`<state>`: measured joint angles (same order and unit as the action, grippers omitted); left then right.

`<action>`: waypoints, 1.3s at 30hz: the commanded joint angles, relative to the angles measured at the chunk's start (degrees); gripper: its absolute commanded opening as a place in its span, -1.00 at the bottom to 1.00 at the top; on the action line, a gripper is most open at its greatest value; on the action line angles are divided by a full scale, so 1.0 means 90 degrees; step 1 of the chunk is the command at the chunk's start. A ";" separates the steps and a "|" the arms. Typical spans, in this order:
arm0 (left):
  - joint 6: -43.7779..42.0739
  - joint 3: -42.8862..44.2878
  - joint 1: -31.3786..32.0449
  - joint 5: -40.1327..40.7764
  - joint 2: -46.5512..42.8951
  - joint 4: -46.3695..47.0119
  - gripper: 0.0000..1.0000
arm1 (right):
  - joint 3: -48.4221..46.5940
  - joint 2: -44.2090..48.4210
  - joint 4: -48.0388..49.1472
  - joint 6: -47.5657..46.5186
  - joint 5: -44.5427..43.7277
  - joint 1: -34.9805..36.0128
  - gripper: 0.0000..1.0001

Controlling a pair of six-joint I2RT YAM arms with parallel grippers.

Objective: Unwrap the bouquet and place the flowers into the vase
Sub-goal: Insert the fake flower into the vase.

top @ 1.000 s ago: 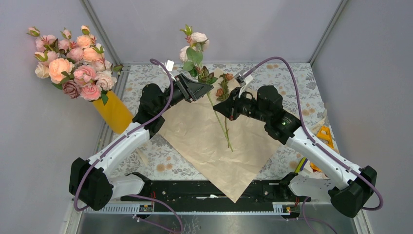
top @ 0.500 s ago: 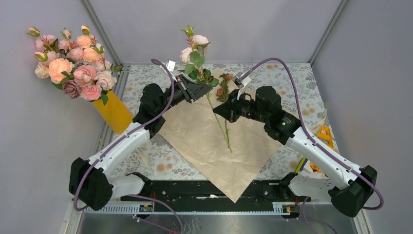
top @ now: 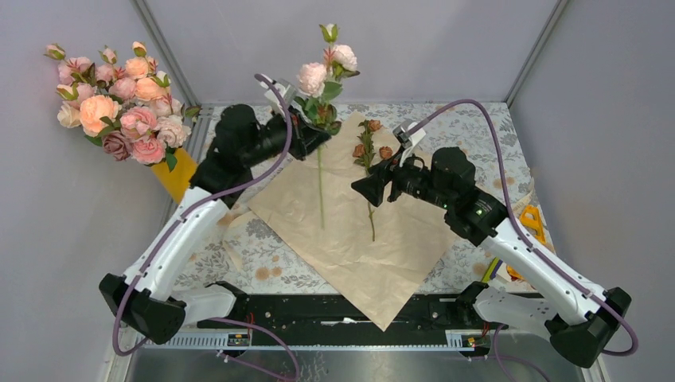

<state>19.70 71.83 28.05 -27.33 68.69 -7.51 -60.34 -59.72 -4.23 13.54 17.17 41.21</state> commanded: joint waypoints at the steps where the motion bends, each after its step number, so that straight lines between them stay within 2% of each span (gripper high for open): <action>1: -0.2492 0.1284 -0.0747 0.0712 -0.0201 -0.2204 -1.00 | 0.0239 0.0204 -0.0316 -0.0303 -0.1109 0.0004 0.53; 4: -0.3038 0.1732 -0.1402 0.1521 -0.0175 -0.2630 -1.00 | 0.0511 0.0226 -0.0506 -0.0225 -0.1494 -0.0363 0.58; 6: -0.3395 0.2005 -0.1641 0.2176 -0.0108 -0.2807 -1.00 | 0.0742 0.0246 -0.0516 0.0035 -0.1108 -0.0997 0.58; 10: -0.4342 0.2331 -0.1716 0.3782 0.0062 -0.2828 -1.00 | 0.1273 0.0417 -0.0320 0.0263 -0.0455 -0.2175 0.58; 13: -0.5105 0.2255 -0.1711 0.4289 0.0077 -0.2591 -1.00 | 0.1420 0.0498 -0.0289 0.0256 -0.0183 -0.2798 0.58; 17: -0.5914 0.1793 -0.1704 0.4400 -0.0162 -0.1994 -1.00 | 0.1519 0.0456 -0.0050 0.0372 0.0200 -0.3223 0.58; 24: -0.6880 0.1096 -0.1802 0.4177 -0.0512 -0.0518 -1.00 | 0.1681 0.0245 0.0400 0.0775 0.0659 -0.3328 0.56; 28: -0.6986 0.1255 -0.1925 0.3674 -0.0433 -0.0354 -1.00 | 0.1720 0.0210 0.0633 0.0880 0.0759 -0.3339 0.56; 39: -0.6713 0.2273 -0.2014 0.3074 -0.0039 -0.0426 -1.00 | 0.1791 0.0041 0.0839 0.1203 0.1085 -0.3349 0.54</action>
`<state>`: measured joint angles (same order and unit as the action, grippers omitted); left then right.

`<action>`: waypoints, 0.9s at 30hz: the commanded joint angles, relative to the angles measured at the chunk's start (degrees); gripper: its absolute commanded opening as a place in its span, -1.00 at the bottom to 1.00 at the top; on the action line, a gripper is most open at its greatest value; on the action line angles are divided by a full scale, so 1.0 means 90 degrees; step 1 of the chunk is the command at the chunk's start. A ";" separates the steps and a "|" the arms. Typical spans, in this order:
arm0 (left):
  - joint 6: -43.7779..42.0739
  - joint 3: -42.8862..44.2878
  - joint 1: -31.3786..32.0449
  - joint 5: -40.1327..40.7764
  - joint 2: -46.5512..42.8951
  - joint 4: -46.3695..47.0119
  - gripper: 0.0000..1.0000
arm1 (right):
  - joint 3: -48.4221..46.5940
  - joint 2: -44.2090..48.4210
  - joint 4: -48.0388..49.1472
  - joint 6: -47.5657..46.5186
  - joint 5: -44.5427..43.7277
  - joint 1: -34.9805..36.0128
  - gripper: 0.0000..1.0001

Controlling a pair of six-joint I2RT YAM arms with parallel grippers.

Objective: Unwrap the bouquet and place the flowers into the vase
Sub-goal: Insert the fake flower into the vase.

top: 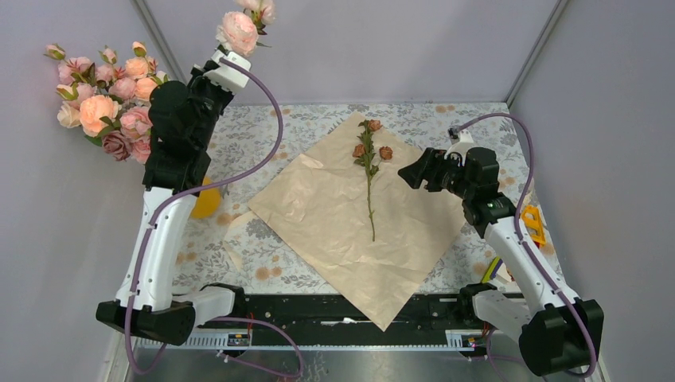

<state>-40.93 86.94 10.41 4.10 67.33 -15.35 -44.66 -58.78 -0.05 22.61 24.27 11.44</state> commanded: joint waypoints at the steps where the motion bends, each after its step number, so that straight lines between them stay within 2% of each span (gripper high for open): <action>1: 0.0021 0.0675 -0.0054 -0.0420 0.0145 0.0386 -1.00 | 0.0044 -0.0081 0.0377 0.0226 0.0342 -0.0043 0.53; 8: -0.0241 0.0735 -0.0094 -0.0284 0.0148 0.0302 -1.00 | 0.0116 -0.0110 0.0392 0.0300 0.0442 -0.0047 0.52; 20: 0.0866 -0.0349 -0.0654 -0.0426 -0.0261 0.0625 -1.00 | 0.0171 -0.0094 0.0387 0.0325 0.0638 -0.0049 0.49; 27: 0.1463 -0.0669 -0.1049 -0.0547 -0.0358 0.0839 -1.00 | 0.0173 -0.0102 0.0388 0.0346 0.0718 -0.0050 0.48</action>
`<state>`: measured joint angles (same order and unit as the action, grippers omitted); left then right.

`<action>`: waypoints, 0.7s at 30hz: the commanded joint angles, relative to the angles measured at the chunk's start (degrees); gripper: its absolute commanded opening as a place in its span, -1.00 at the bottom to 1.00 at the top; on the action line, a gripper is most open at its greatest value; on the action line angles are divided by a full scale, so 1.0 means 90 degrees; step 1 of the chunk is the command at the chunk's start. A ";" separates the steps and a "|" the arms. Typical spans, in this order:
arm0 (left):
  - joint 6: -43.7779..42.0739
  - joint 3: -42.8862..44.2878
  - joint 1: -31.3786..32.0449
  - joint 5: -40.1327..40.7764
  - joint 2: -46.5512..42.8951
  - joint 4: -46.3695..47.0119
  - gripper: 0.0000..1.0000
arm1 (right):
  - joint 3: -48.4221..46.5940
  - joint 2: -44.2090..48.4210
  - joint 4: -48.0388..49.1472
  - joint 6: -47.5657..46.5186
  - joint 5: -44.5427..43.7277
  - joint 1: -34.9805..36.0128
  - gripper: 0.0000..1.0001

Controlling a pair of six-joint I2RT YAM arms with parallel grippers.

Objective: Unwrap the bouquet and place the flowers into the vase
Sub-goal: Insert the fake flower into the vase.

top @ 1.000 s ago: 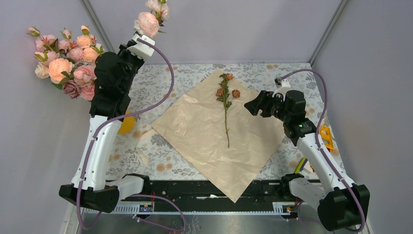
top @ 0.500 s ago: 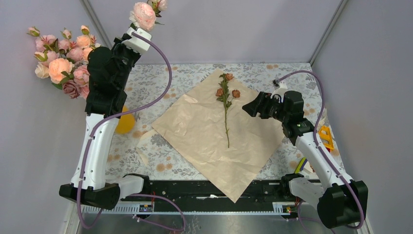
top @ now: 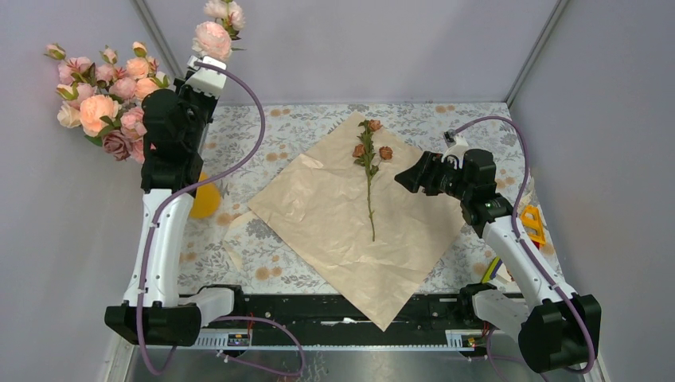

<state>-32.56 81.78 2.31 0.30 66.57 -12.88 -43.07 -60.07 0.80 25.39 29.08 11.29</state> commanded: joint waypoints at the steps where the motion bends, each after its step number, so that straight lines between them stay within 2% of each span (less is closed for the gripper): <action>1: 0.0584 -0.0122 -0.0178 -0.0083 -0.0277 0.0585 -1.00 | -0.0003 0.0042 0.0295 0.0034 0.0196 -0.0034 0.48; 10: 0.0432 -0.0408 -0.0247 0.0511 -0.0319 0.0483 -1.00 | 0.0006 0.0057 0.0293 0.0050 0.0289 -0.0034 0.47; 21: 0.0596 -0.0682 -0.0747 0.0475 -0.0322 0.0484 -1.00 | -0.0005 0.0123 0.0292 0.0077 0.0343 -0.0034 0.46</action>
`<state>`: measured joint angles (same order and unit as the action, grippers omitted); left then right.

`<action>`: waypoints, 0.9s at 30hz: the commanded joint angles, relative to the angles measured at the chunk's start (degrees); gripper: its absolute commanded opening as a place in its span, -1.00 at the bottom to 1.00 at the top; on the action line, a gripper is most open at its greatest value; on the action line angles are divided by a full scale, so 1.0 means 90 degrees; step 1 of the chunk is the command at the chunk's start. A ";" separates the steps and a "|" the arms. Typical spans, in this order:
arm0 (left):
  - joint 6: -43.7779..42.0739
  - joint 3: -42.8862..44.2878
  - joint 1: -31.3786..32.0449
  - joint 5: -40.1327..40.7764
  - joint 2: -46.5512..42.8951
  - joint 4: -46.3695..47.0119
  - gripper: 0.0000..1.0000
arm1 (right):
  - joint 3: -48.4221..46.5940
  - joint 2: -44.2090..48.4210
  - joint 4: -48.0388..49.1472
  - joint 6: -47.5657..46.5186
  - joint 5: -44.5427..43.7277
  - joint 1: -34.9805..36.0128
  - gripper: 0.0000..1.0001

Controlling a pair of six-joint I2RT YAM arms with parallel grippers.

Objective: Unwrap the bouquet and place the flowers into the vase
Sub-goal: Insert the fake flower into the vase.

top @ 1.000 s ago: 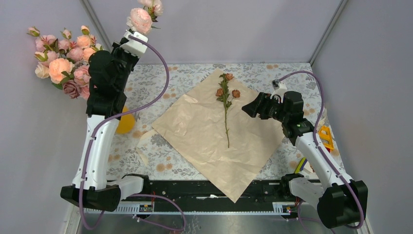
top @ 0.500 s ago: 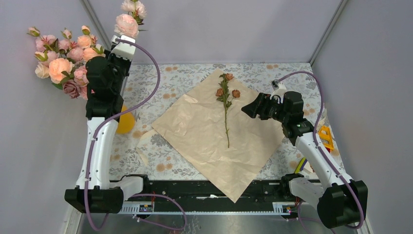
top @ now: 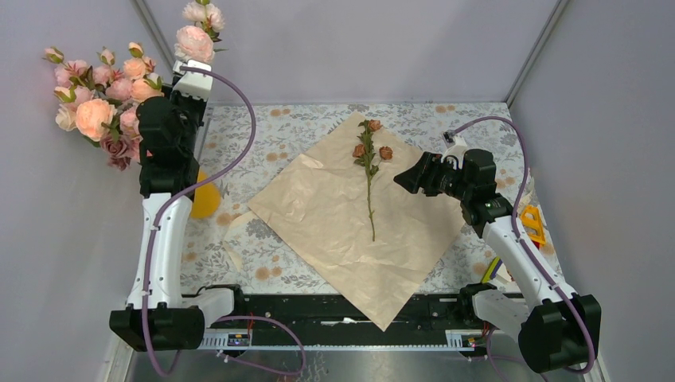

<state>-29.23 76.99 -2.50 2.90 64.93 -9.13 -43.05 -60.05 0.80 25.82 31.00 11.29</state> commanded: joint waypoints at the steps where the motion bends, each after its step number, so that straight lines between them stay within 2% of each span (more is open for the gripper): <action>1: 0.0263 -0.0179 -0.0241 0.0115 -0.0155 0.0067 -1.00 | -0.0009 0.0126 0.0297 0.0028 0.0129 -0.0031 0.46; 8: 0.0534 -0.0201 -0.0279 -0.0283 -0.0260 0.0208 -1.00 | 0.0012 0.0149 0.0255 0.0031 0.0159 -0.0034 0.46; 27: 0.1322 0.1308 -0.0279 -0.1329 -0.0396 0.0017 -1.00 | 0.0147 0.0399 0.0246 0.0103 0.0231 -0.0034 0.45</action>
<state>-19.84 84.33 -4.97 -5.56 63.31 -12.43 -42.19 -57.98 0.78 26.04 31.20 11.29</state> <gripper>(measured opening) 0.058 0.730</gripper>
